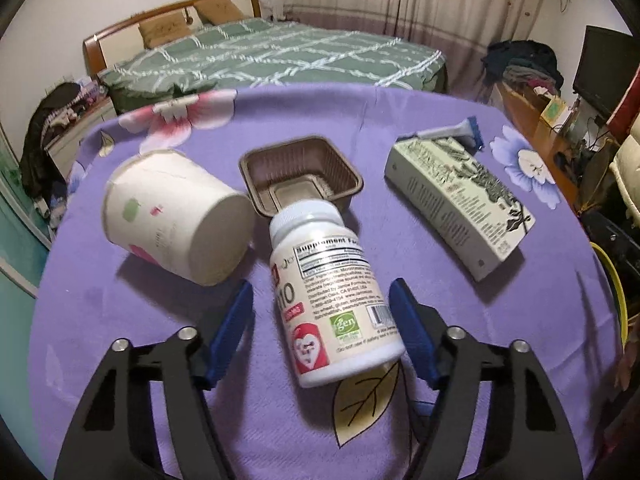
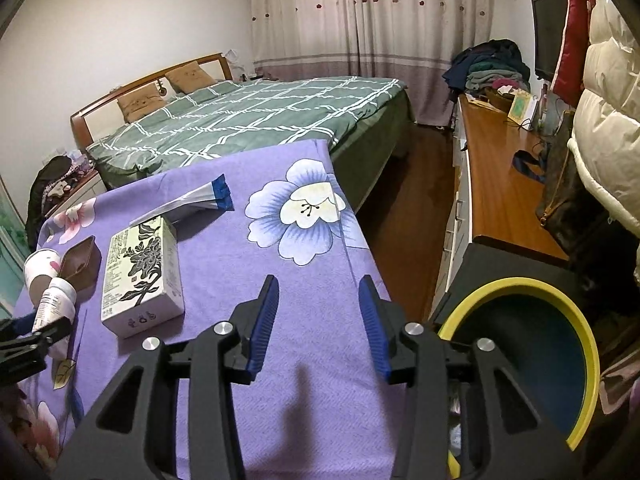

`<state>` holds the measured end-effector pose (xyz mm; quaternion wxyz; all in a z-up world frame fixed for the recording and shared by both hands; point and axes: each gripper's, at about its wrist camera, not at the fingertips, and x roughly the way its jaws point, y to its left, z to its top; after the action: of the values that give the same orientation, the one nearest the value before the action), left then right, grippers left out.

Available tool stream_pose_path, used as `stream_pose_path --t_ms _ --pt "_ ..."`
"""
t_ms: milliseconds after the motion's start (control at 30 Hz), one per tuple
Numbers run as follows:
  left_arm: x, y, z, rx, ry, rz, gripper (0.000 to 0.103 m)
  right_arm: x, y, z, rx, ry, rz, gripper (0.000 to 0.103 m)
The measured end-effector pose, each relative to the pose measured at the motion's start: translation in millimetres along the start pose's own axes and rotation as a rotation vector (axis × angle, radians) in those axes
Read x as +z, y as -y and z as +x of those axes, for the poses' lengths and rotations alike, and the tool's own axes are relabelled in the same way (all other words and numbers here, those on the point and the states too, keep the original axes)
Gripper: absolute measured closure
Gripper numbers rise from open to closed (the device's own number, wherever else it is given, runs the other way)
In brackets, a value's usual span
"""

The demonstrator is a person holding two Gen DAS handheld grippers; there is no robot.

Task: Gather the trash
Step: 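Grasp the white supplement bottle with the left gripper, then carry the supplement bottle over the yellow bin and open the left gripper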

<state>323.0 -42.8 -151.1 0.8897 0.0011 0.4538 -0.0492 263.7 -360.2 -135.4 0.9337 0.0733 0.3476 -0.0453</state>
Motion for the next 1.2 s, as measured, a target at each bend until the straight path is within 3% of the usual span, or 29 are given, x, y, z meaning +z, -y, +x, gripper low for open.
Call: stream_pose_path --t_ms 133,600,933,1200 --pt "0.5 -2.6 5.0 -0.011 -0.001 -0.007 0.056 0.2 1.3 -0.9 0.007 0.000 0.004 0.063" --pt "1.4 34.4 -40.2 -0.084 0.066 0.075 0.057 6.6 13.1 -8.8 -0.008 0.024 0.041 0.063" --pt "8.9 103.0 -54.1 -0.173 0.075 0.187 0.057 -4.1 59.8 -50.3 -0.026 0.053 0.091 0.063" --pt "10.0 195.0 -45.0 -0.300 0.030 0.305 0.057 -34.7 124.8 -86.8 -0.088 0.054 0.163 0.063"
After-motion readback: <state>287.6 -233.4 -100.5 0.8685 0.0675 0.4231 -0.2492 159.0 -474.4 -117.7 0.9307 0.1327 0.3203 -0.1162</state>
